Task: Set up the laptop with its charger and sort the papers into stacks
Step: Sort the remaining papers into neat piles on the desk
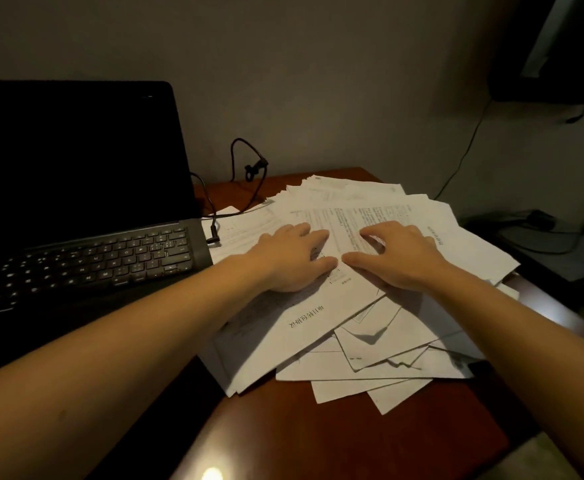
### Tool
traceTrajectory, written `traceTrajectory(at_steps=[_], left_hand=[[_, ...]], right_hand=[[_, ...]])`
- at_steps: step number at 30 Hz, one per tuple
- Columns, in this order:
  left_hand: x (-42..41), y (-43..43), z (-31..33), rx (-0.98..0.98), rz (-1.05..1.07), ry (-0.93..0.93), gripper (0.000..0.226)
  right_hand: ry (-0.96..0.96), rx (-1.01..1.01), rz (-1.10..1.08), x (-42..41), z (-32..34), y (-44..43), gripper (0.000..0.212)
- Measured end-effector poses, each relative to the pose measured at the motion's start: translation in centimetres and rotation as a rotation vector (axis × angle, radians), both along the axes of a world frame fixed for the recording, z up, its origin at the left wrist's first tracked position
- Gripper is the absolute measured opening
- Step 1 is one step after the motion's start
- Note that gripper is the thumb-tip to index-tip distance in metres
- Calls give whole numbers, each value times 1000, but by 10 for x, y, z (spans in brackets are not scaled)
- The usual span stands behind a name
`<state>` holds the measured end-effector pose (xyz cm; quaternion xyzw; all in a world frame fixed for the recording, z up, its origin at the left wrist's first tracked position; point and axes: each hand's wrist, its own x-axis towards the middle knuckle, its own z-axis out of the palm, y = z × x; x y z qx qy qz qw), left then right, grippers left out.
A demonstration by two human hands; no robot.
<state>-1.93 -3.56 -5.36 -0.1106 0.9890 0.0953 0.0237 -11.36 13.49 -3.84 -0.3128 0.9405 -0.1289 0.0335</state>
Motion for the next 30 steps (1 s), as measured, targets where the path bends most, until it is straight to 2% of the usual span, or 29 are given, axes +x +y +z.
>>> traceTrajectory(at_steps=[6,12,17,20,25,30], left_hand=[[12,-39,8,-29,-132,51,41],[65,-67,7,-100,-121,95,31],[94,-83,5,-170,-132,116,36],[97,-86,4,-199,-155,86,36],[99,-90,4,-180,-163,76,33],[100,-90,4,-210,-174,127,36]], right_hand=[[-79,-98,48,8,7,-26,52],[-176,-62,55,26,17,-70,24],[-526,-180,-67,27,27,-82,23],[-554,-145,-93,25,31,-83,28],[-724,-133,-107,22,30,-86,18],[-687,-130,-108,18,29,-81,20]])
